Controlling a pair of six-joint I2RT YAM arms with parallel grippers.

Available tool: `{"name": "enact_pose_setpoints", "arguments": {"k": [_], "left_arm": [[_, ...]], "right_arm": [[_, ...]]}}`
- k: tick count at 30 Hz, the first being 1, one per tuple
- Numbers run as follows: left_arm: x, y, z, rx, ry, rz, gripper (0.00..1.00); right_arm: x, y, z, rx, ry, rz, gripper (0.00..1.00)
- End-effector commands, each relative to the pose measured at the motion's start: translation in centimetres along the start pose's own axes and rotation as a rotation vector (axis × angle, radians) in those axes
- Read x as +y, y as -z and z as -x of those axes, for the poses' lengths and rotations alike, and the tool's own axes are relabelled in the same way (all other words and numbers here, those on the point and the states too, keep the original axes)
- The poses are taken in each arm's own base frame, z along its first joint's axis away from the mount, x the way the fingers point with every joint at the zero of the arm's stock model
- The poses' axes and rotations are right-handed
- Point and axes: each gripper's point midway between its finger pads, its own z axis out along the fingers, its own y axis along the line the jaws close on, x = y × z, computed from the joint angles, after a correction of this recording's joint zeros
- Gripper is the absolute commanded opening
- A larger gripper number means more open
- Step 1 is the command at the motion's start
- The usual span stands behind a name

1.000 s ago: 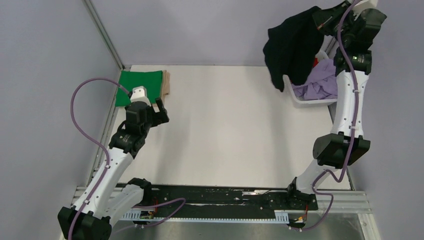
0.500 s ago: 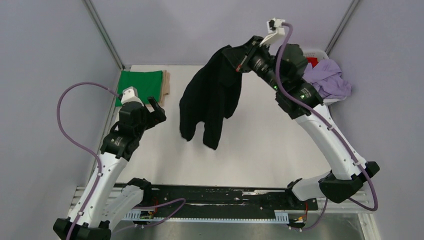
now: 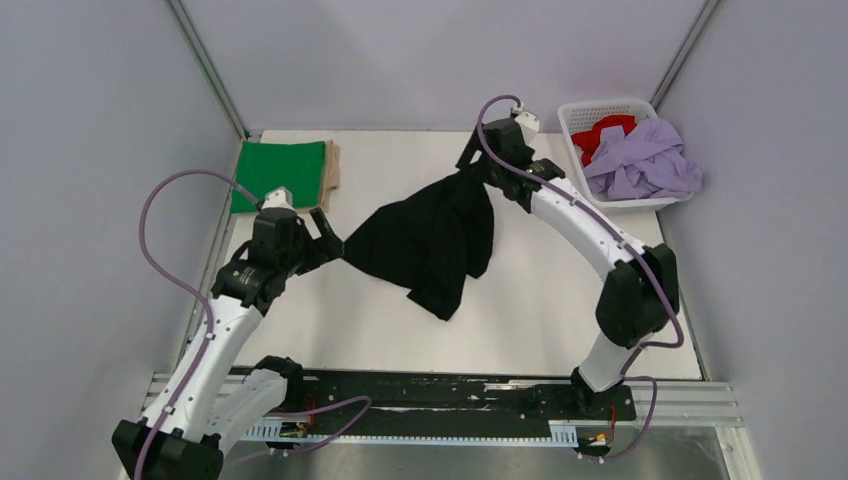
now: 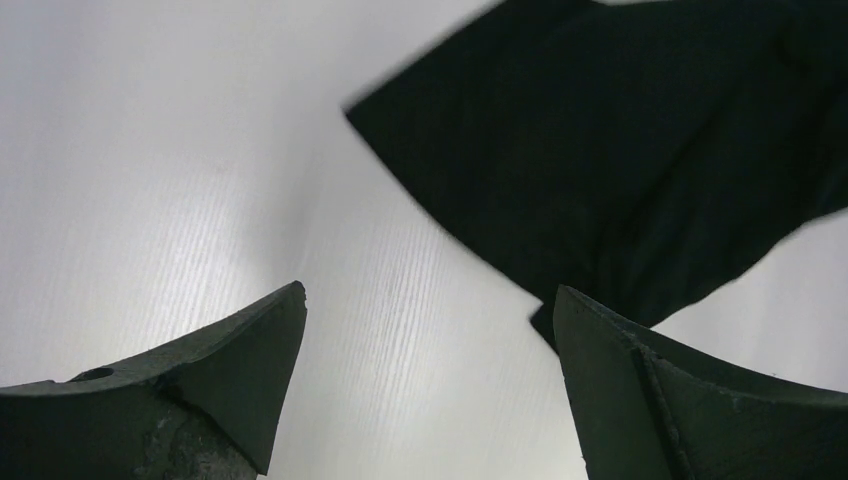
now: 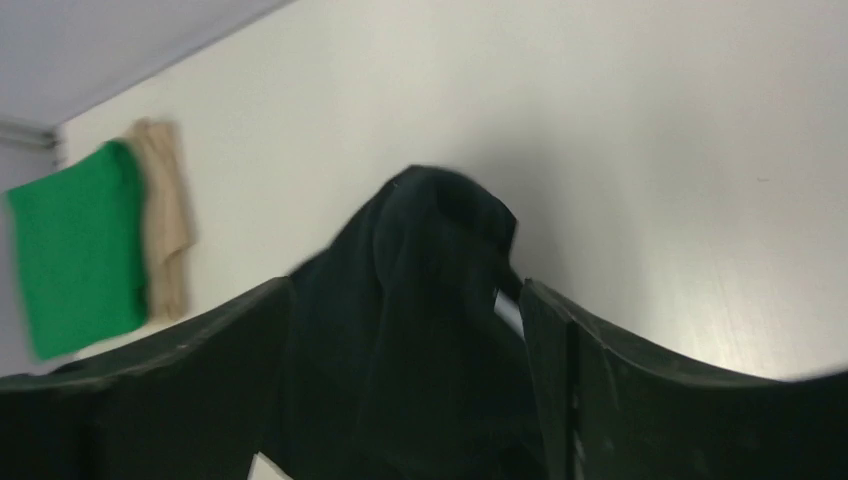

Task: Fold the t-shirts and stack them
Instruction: Move the tshirt to the center of the board, then flatten out the tshirt

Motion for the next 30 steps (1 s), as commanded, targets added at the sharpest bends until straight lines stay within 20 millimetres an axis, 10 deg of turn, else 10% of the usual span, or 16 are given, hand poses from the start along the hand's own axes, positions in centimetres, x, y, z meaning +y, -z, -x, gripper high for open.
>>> {"name": "enact_pose_setpoints", "arguments": {"k": [1,8,20,30], "left_arm": [[-0.8,-2.0,-3.9,0.157,0.001,-0.059,1.0],[-0.5,-5.5,-6.9,0.268,-0.037,-0.053,1.0],[-0.4,-11.9,-3.5,0.201,-0.047,0.039,1.0],[1.7,-19.9,-4.1,0.356,-0.057,0.151,1.0]], "right_arm": [[-7.0,-3.9,0.8,0.038,-0.014,-0.199,0.99],[-8.2,-1.2,-2.3,0.123,0.188,-0.204,1.0],[-0.8,9.1,-24.0,0.545,0.462,0.289,0.98],[-5.1,8.0,-23.6,0.462,0.306,0.068,1.0]]}}
